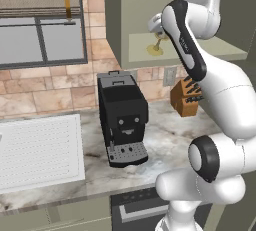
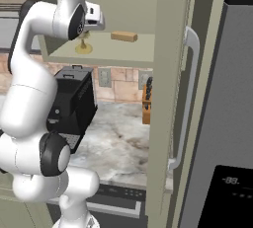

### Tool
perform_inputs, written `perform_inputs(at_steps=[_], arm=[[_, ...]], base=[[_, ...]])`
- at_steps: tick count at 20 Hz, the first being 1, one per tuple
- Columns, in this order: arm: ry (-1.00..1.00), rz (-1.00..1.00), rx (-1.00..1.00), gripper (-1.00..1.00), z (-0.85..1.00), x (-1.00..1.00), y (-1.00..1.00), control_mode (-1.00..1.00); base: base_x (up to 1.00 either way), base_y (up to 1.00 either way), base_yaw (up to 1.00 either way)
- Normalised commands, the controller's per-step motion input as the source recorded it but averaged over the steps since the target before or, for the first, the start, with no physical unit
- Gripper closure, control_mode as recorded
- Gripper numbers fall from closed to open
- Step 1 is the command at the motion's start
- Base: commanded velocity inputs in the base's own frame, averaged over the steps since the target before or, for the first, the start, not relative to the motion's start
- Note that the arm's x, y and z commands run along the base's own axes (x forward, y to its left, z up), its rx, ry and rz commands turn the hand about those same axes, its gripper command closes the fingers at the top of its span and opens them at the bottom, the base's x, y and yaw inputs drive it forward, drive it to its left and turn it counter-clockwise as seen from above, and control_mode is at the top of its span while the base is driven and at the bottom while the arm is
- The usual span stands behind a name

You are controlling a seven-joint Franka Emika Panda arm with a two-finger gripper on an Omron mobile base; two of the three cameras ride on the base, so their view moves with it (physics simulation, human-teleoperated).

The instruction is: Pick the candle and candle from the dining table and place them in the open cabinet. Close the cabinet after placing the objects.

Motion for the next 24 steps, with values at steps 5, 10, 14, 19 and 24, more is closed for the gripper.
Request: perform_inputs(at_steps=[5, 10, 14, 19, 24], arm=[[0.00, 0.00, -0.02, 1.00, -0.07, 0.00, 0.00, -1.00], [0.00, 0.00, 0.00, 1.00, 0.00, 0.00, 0.00, -1.00], [0.00, 0.00, 0.00, 1.00, 0.00, 0.00, 0.00, -1.00], [0.00, 0.00, 0.00, 1.00, 0.00, 0.00, 0.00, -1.00], [0.00, 0.00, 0.00, -1.00, 0.00, 0.00, 0.00, -1.00]], base=[[0.00, 0.00, 0.00], [0.00, 0.00, 0.00], [0.00, 0.00, 0.00], [0.00, 0.00, 0.00], [0.00, 0.00, 0.00]])
